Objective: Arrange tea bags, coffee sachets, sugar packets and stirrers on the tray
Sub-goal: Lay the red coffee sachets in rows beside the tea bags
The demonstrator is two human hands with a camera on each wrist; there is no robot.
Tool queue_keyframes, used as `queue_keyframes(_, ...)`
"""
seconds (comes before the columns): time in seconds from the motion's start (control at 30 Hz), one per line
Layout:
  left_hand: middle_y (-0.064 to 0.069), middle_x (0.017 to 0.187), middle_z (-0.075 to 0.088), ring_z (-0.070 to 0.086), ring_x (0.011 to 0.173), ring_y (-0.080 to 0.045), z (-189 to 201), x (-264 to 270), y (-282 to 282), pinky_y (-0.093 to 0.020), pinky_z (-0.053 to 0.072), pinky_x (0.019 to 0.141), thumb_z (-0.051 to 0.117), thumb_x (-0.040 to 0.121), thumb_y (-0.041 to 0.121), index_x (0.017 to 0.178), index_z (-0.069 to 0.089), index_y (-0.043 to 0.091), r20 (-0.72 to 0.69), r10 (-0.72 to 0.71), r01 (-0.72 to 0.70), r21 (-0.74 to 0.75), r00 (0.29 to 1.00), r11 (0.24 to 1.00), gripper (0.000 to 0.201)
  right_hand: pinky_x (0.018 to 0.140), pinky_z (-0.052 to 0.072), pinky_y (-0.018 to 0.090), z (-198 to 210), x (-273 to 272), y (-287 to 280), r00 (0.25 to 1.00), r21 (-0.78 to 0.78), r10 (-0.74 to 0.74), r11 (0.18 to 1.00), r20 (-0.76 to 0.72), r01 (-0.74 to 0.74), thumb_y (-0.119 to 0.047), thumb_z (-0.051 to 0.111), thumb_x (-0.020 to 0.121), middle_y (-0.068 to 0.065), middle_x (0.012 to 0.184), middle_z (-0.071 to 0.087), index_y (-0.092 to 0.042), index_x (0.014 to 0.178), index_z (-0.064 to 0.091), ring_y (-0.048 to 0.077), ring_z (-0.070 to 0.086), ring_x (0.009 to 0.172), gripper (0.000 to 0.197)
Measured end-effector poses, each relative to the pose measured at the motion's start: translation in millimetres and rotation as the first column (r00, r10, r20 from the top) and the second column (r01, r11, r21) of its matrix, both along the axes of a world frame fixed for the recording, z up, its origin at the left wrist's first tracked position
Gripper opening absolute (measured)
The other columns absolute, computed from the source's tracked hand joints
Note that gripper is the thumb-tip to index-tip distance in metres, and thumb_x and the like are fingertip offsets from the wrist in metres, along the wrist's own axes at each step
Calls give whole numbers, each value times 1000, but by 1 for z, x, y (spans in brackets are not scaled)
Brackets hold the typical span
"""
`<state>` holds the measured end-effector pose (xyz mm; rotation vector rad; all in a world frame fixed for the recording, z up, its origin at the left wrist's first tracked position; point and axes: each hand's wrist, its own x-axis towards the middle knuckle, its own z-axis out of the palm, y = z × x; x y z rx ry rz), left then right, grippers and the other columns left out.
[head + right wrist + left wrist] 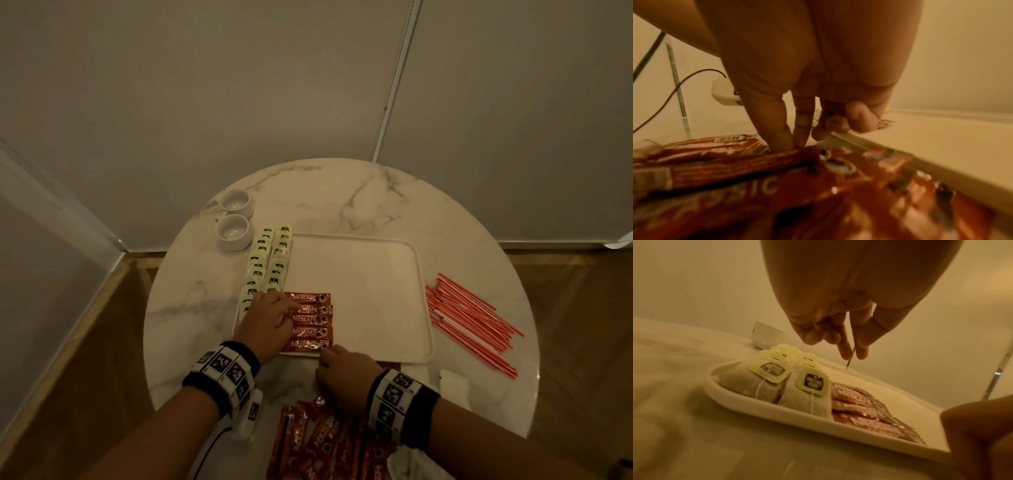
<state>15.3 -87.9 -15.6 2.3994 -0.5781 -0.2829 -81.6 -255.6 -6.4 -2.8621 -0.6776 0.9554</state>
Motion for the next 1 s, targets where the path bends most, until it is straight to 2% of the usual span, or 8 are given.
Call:
queue_keyframes(0.13, 11, 104, 50, 42, 103, -8, 6, -9, -5, -28, 36, 100, 53, 91, 12, 112, 63, 19, -74, -87, 85, -29, 994, 996, 25, 91, 49, 42, 2, -1, 1, 997, 13, -69, 998, -43, 69, -29, 60, 89, 10, 131, 45, -12, 125, 51, 28, 42, 118, 40)
queue_keyframes(0.27, 9, 104, 58, 55, 97, -6, 15, -18, -11, -33, 49, 93, 54, 94, 27, 109, 63, 24, -299, -174, 161, -67, 938, 985, 18, 89, 50, 37, 19, 7, -6, 960, 75, -237, 965, -151, 251, -36, 60, 89, 8, 115, 56, -17, 117, 56, 25, 54, 103, 34)
queue_keyframes(0.43, 0, 89, 67, 64, 84, -14, 29, -22, -15, -31, 54, 82, 59, 90, 39, 91, 68, 22, -466, -205, 138, -174, 861, 975, 19, 83, 50, 27, 46, 30, -35, 841, 389, -506, 747, -191, 538, -31, 65, 87, 1, 93, 69, -15, 100, 68, 14, 62, 88, 21)
queue_keyframes(0.5, 3, 82, 66, 63, 77, -9, 34, -18, -15, -28, 53, 77, 65, 87, 32, 82, 66, 29, -423, -198, 144, -157, 884, 977, 6, 76, 47, 22, 54, 38, -46, 798, 468, -552, 655, -240, 594, -27, 69, 84, -3, 82, 70, -15, 93, 71, 8, 61, 77, 15)
queue_keyframes(0.6, 4, 72, 65, 61, 65, -1, 43, -12, -16, -24, 53, 70, 65, 87, 21, 74, 64, 31, -382, -167, 92, -207, 909, 974, 17, 66, 45, 16, 59, 48, -55, 778, 525, -540, 583, -319, 620, -23, 69, 85, -1, 81, 73, -16, 92, 75, 2, 57, 68, 11)
queue_keyframes(0.77, -7, 78, 72, 67, 74, -16, 49, 3, -16, -32, 55, 80, 65, 87, 18, 83, 72, 17, -483, -90, -68, -300, 871, 952, 9, 67, 45, 24, 53, 58, -72, 712, 589, -513, 414, -479, 694, -8, 62, 86, 15, 93, 72, -20, 105, 73, 13, 54, 72, 25)
queue_keyframes(0.9, -9, 83, 73, 68, 76, -15, 48, 11, -18, -19, 52, 72, 62, 90, 17, 90, 71, 16, -496, -53, -103, -281, 867, 954, 10, 64, 48, 23, 46, 66, -70, 622, 608, -519, 226, -586, 761, 10, 51, 86, 13, 85, 68, -9, 106, 70, 14, 57, 74, 34)
queue_keyframes(1.0, -2, 79, 71, 63, 68, -2, 45, 17, -18, -11, 46, 61, 58, 92, 16, 93, 71, 18, -458, 9, -139, -251, 889, 958, 13, 65, 49, 24, 44, 74, -69, 643, 625, -571, 267, -510, 733, -1, 57, 89, 12, 87, 70, -10, 102, 72, 15, 58, 74, 22)
